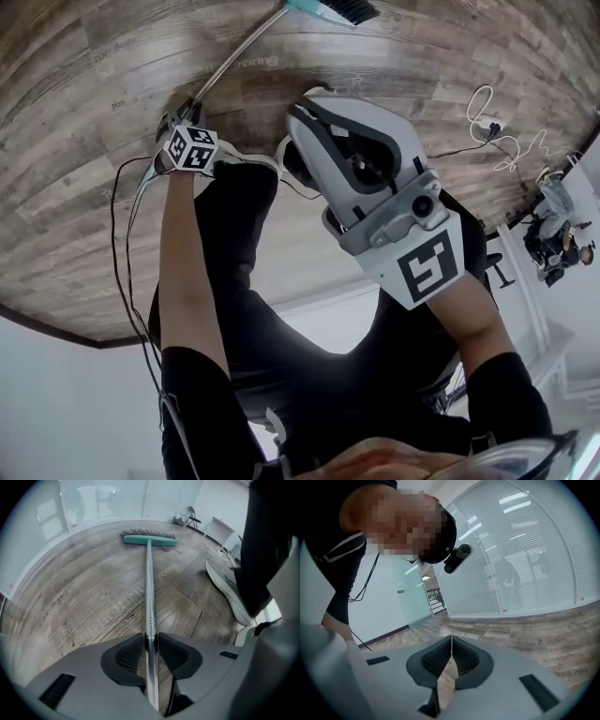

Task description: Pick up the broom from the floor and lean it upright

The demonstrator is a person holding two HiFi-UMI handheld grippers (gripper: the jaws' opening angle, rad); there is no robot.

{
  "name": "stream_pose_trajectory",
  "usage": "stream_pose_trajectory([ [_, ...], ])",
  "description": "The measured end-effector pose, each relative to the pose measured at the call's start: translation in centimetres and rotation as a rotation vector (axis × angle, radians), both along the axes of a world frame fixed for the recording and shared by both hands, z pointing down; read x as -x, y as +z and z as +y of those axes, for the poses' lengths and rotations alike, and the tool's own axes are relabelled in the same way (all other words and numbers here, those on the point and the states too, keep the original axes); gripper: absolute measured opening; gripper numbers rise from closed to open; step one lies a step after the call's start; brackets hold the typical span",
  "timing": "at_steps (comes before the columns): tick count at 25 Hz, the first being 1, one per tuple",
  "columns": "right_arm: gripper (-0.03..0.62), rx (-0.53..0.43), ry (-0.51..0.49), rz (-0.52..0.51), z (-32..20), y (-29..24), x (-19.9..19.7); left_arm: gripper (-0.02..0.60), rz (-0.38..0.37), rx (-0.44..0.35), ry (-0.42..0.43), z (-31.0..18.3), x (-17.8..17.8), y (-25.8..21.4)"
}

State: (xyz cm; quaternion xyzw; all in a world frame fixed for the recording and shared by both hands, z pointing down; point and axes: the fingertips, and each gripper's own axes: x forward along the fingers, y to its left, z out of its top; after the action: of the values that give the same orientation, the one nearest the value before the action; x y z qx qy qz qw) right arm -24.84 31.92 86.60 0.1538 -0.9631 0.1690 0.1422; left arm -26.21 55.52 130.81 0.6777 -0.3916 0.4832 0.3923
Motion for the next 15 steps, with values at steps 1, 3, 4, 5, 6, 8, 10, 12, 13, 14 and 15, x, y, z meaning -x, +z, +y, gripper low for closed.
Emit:
stream_pose_trajectory([
  [1,0.018,-0.006,-0.004,-0.001,0.0,-0.1,0.2,0.127,-0.013,-0.001,0.025,-0.1,0.0,0.1],
  [3,0.018,-0.022,-0.034,0.002,0.5,-0.2,0.3,0.118,-0.012,0.008,0.016,-0.1,-0.3,-0.1],
  [4,0.018,-0.023,-0.045,0.002,0.6,-0.2,0.4,0.091,-0.006,0.023,0.002,-0.1,-0.4,-0.2],
  [5,0.018,-0.02,-0.048,0.001,0.6,-0.2,0.4,0.089,-0.003,0.041,-0.007,0.0,-0.4,-0.2],
  [6,0.018,-0.018,-0.044,0.0,0.5,-0.2,0.4,0.089,-0.005,0.058,-0.008,-0.2,-0.4,-0.4],
  [8,0.018,-0.027,-0.035,-0.004,0.5,-0.6,0.4,0.089,-0.025,0.073,0.003,-0.8,0.2,-1.3],
  [10,0.018,-0.034,-0.018,-0.007,0.8,-1.4,0.2,0.089,-0.064,0.072,0.008,-1.2,1.3,-3.8],
  [12,0.018,-0.019,0.034,0.006,1.4,-2.4,-0.3,0.089,-0.083,0.079,0.025,-1.2,2.1,-7.5],
  [13,0.018,-0.011,0.061,0.016,1.7,-3.0,-0.6,0.089,-0.075,0.085,0.036,-1.3,2.3,-9.4],
  [14,0.018,-0.008,0.08,0.022,2.0,-3.8,-0.7,0.089,-0.061,0.089,0.043,-1.6,2.4,-11.4],
  [15,0.018,-0.009,0.09,0.024,2.1,-4.8,-0.8,0.089,-0.05,0.09,0.045,-1.9,2.5,-13.2],
])
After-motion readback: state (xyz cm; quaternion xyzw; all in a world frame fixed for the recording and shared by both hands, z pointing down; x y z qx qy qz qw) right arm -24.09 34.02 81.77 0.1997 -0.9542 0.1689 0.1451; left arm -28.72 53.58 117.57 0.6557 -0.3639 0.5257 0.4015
